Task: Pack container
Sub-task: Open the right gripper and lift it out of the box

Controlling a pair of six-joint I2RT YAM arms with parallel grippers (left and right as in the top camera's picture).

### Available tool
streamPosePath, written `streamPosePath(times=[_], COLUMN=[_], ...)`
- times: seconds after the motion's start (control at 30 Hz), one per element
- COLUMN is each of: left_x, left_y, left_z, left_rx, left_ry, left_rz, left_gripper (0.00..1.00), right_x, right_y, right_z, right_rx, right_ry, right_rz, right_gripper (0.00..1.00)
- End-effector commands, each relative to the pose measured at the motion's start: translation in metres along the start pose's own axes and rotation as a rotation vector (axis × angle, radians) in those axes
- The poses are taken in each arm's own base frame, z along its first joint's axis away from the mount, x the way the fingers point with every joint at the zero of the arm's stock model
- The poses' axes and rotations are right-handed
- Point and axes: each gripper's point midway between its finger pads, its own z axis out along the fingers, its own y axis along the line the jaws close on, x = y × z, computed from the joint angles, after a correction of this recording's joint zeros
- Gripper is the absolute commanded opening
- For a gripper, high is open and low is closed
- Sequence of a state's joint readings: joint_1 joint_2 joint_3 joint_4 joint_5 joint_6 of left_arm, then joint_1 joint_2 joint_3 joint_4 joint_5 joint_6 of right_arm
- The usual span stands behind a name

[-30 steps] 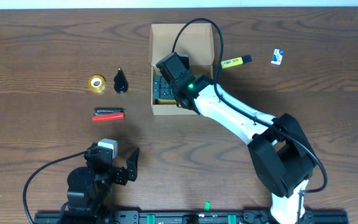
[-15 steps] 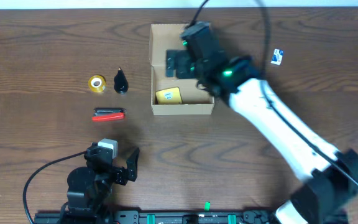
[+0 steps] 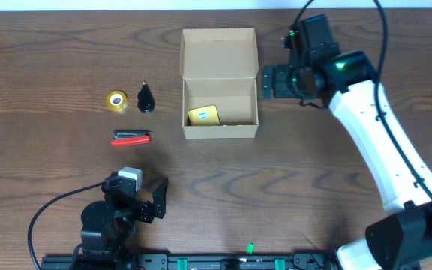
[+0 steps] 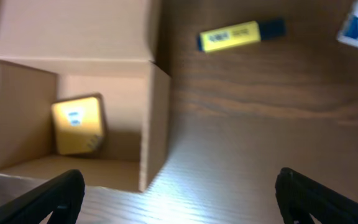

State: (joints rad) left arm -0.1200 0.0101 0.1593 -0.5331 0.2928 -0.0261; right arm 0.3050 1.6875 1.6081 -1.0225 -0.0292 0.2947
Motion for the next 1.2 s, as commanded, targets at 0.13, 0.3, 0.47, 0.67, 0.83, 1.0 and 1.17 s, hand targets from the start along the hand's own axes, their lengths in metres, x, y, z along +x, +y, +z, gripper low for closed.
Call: streamPosePath(times=[0.13,0.3,0.47,0.67,0.83,1.0,1.17], left_x=[0.004,0.003,0.003,-0.039,-0.104,-0.121,-0.142], left_y=[-0.002,-0.002,-0.003,-0.012,-0.023,-0.027,-0.014], left_z=[0.002,0.002,0.002,-0.002,-0.024,-0.035,-0.037], left_rx=[0.012,0.016,0.018,0.064,0.124,0.117,0.001], left_ry=[0.006,0.001,0.001,-0.168,-0.432,-0.413,-0.315], left_rz=[0.013,0.013,0.012,0.009,-0.073,-0.064,-0.084], left_gripper=[0.95,0.95,0.95,0.95,0.95,0.95,0.95], right_x=[0.002,0.003,0.003,0.003,0.001,0.000,0.000], right_y=[-0.041,-0.054,-0.055,-0.055,-0.055,-0.055,-0.055], right_z=[-0.013,-0.014,-0.014,-0.014,-0.014,-0.014,-0.014], right_rx=[0.031,0.042,0.040,0.040,0.040,0.039,0.038], right_ry=[0.028,0.038,0.038,0.039,0.034,0.028,0.027], right_rz=[0.002,-0.009,-0.043,-0.063,-0.063,-0.064,-0.064], right_gripper=[0.99,0.99,0.99,0.99,0.99,0.99,0.99])
